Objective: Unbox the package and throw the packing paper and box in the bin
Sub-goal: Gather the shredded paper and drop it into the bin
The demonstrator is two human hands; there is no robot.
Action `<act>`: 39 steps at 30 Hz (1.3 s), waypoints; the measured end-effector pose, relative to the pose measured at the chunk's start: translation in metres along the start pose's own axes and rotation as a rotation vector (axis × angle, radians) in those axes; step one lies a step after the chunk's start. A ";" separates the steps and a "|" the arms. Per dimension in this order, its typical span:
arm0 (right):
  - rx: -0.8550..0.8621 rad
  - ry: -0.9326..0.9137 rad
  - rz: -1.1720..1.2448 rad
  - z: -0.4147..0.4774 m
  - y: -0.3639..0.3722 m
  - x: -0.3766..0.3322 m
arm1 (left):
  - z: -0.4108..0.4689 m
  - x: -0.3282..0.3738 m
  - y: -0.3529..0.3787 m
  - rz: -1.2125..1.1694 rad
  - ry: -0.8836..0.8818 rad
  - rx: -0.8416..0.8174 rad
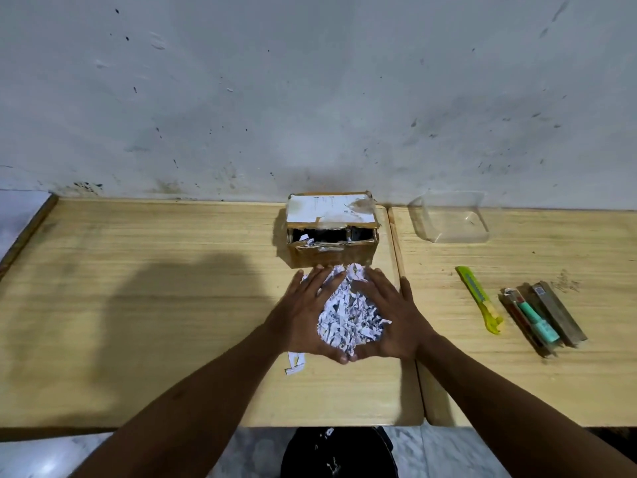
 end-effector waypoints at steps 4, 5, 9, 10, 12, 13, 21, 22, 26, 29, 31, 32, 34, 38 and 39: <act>0.079 -0.045 -0.023 -0.001 0.008 0.004 | 0.001 -0.004 0.009 -0.016 0.033 0.033; 0.116 -0.063 -0.009 -0.002 0.008 0.004 | 0.000 -0.005 0.011 -0.037 0.042 0.059; 0.260 -0.135 0.041 -0.004 0.007 0.003 | -0.001 -0.007 0.011 -0.094 0.109 0.220; 0.284 -0.150 0.043 -0.004 0.008 0.001 | -0.001 -0.006 0.010 -0.099 0.125 0.262; 0.306 -0.167 0.024 -0.002 0.010 -0.004 | -0.002 -0.005 0.009 -0.082 0.142 0.300; 0.310 -0.167 0.017 0.000 0.012 -0.006 | -0.002 -0.005 0.010 -0.070 0.147 0.302; 0.368 -0.130 -0.007 0.001 0.015 -0.025 | -0.007 -0.004 0.019 -0.077 0.187 0.288; 0.371 -0.118 -0.010 0.000 0.016 -0.027 | -0.009 -0.004 0.021 -0.090 0.173 0.283; 0.361 -0.088 0.008 -0.002 0.015 -0.038 | -0.018 0.004 0.021 -0.154 0.122 0.310; 0.332 -0.077 0.022 -0.010 0.013 -0.050 | -0.034 0.013 0.019 -0.194 0.108 0.314; 0.306 -0.078 0.021 -0.020 0.013 -0.062 | -0.046 0.016 0.022 -0.206 0.081 0.287; 0.290 -0.074 0.034 -0.026 0.014 -0.068 | -0.054 0.019 0.024 -0.208 0.076 0.272; 0.268 -0.057 0.068 -0.039 0.017 -0.080 | -0.068 0.027 0.027 -0.213 0.086 0.251; 0.269 -0.054 0.120 -0.068 0.016 -0.107 | -0.103 0.045 0.025 -0.293 0.087 0.226; 0.274 -0.056 0.132 -0.077 0.014 -0.117 | -0.115 0.050 0.027 -0.307 0.085 0.207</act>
Point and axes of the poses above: each hand's wrist, its own z-axis towards the middle knuckle, its own y-axis out of the palm, x = y × z, the point moved 5 cm from there along z, towards the middle knuckle, and after that the axes turned 12 degrees about -y, right-handed, at the moved point
